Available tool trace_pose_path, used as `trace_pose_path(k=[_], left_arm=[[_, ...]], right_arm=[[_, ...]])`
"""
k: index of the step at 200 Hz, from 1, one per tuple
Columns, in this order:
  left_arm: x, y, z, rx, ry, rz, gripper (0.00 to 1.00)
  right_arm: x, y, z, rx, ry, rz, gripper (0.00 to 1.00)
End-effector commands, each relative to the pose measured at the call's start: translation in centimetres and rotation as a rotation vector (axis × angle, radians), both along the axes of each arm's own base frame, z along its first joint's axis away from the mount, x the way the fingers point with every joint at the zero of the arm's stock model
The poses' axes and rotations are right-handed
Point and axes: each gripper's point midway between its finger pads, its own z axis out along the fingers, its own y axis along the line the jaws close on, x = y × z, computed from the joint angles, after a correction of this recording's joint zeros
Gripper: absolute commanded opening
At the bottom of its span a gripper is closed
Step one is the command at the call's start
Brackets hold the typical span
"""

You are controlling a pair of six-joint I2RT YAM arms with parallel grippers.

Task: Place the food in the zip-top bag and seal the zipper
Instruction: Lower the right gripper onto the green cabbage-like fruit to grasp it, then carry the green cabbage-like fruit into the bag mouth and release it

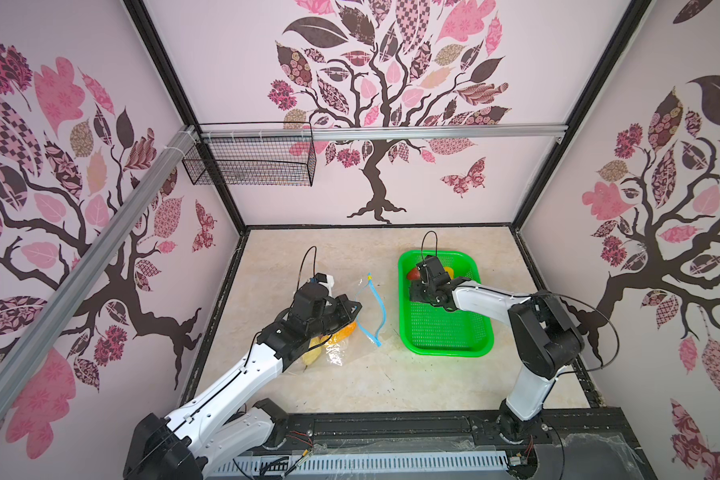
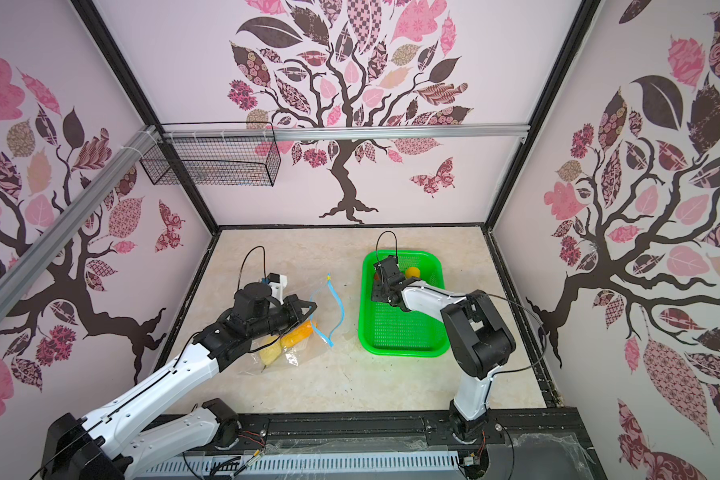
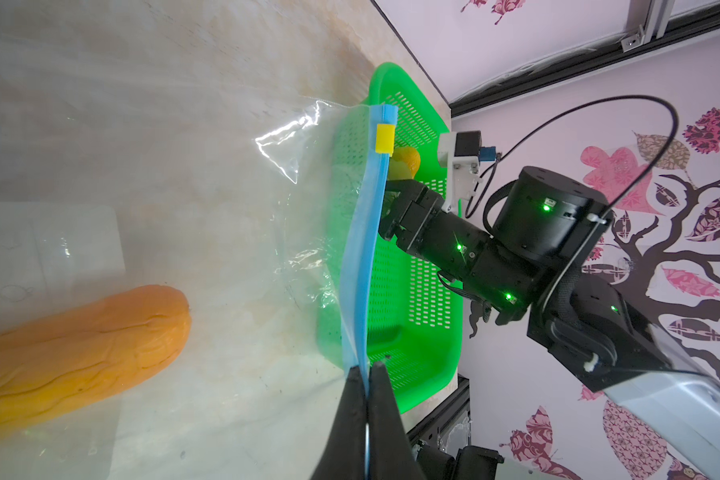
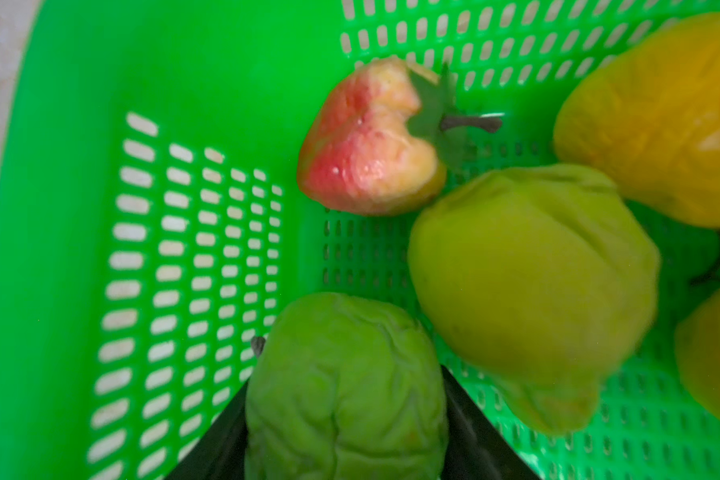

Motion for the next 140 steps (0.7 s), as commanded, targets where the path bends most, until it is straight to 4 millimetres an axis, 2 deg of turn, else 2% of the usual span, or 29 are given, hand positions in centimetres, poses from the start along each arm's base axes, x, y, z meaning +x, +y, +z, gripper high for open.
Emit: trace_pose_path(k=[1,16,48,113,140], left_arm=[[-0.2,0.3,-1.0,0.014,0.006,0.001,0.00],[-0.2,0.2,-1.2,0.014,0.009,-0.001,0.00],[-0.1,0.0,-1.3,0.013,0.009,-0.009,0.00],[0.0,-0.3,-1.3,0.014,0.011,-0.023,0.00],[-0.1,-0.6,-1.1,0.011,0.007,-0.038,0.00]], right_arm=[[-1.3,-0.6,3.8,0.010,-0.062,0.050,0.60],[-2.7,-0.6,4.8,0.030,-0.073,0.094,0.60],[-6.0,0.6,7.6,0.159,-0.110,0.210,0.58],[-12.8,4.9,14.2,0.518,-0.183,0.501,0.57],[-14.3,6.6,15.8,0.563,-0.207,0.583,0.57]])
